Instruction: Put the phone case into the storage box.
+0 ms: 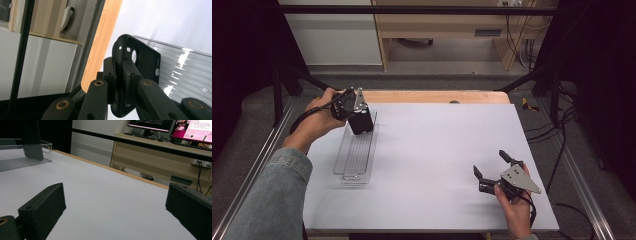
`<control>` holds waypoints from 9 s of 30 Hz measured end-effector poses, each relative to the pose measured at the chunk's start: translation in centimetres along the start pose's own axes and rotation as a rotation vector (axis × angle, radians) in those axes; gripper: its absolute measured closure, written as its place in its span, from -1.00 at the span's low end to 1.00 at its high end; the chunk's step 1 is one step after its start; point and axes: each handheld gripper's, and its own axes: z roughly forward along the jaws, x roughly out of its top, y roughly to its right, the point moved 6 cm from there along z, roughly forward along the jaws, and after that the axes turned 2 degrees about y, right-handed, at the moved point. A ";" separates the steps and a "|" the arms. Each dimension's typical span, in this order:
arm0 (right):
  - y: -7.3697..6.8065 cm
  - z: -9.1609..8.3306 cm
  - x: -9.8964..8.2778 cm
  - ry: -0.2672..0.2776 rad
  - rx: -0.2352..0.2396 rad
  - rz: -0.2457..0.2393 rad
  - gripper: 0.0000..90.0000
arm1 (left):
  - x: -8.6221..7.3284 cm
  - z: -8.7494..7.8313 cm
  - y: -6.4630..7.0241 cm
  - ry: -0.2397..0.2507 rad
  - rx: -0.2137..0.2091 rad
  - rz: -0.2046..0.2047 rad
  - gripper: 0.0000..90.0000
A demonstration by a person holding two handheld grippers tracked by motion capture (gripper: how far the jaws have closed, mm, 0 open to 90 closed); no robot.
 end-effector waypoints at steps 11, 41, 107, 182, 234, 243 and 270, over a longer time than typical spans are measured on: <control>0.0 0.0 0.0 -0.001 -0.001 0.003 -0.94 | 0.3 0.8 -0.6 0.023 0.027 0.051 0.80; 0.0 0.0 -0.2 -0.008 -0.001 0.005 -0.94 | 0.7 2.2 -1.0 0.004 0.096 0.082 0.53; 0.0 0.0 -0.1 -0.002 -0.002 0.006 -0.94 | 3.9 1.0 2.7 0.327 -0.043 -0.674 -0.86; -0.2 -0.1 -0.2 -0.060 0.033 0.143 -0.93 | -2.7 -11.3 8.0 0.685 0.195 -0.852 -0.95; -0.3 -0.1 -0.3 -0.059 0.043 0.139 -0.94 | -8.3 -12.2 12.9 0.801 0.214 -0.924 -0.99; -0.3 -0.1 -0.3 -0.056 0.036 0.126 -0.94 | -8.1 -11.5 14.1 0.801 0.197 -0.931 -1.00; -0.4 0.0 -0.4 -0.057 0.039 0.110 -0.94 | -8.5 -9.9 16.5 0.794 0.178 -0.947 -0.99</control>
